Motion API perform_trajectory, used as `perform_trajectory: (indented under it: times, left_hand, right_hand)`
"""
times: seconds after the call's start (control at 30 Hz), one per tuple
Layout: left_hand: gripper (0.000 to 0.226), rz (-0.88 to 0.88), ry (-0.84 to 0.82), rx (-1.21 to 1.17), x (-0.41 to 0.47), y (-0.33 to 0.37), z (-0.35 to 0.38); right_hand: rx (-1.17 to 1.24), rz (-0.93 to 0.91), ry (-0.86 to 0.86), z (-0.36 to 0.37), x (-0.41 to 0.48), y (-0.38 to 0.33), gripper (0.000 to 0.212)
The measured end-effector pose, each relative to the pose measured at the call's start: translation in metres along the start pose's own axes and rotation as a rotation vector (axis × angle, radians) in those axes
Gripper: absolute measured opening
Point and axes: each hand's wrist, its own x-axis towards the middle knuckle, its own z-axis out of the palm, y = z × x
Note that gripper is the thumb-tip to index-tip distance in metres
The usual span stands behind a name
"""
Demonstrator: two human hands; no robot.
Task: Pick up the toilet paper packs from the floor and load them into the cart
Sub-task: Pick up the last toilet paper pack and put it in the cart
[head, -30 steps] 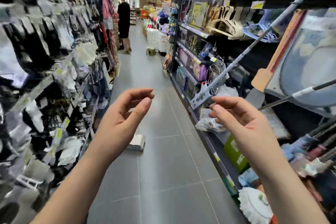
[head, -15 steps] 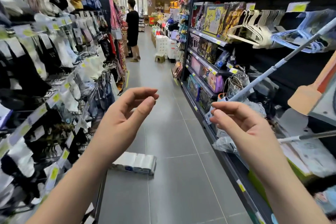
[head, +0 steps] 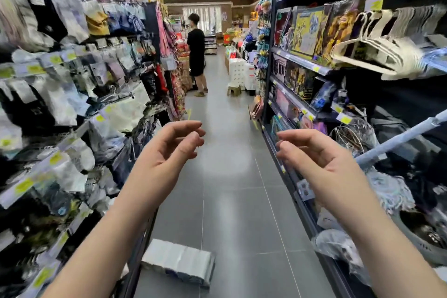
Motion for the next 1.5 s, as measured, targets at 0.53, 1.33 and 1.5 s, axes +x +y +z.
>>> perform_trajectory:
  times: [0.53, 1.33, 1.5]
  left_hand:
    - [0.037, 0.021, 0.068, -0.010, 0.232, -0.117, 0.086]
    - [0.032, -0.092, 0.490, 0.183, 0.550, -0.301, -0.063]
    - [0.029, -0.140, 0.704, 0.325, 0.534, -0.304, -0.112]
  right_hand:
    - [0.000, 0.025, -0.080, -0.035, 0.258, 0.121, 0.038]
    - [0.182, -0.083, -0.664, 0.204, 0.707, 0.231, 0.031]
    - [0.290, -0.129, -0.902, 0.305, 0.733, 0.232, 0.027]
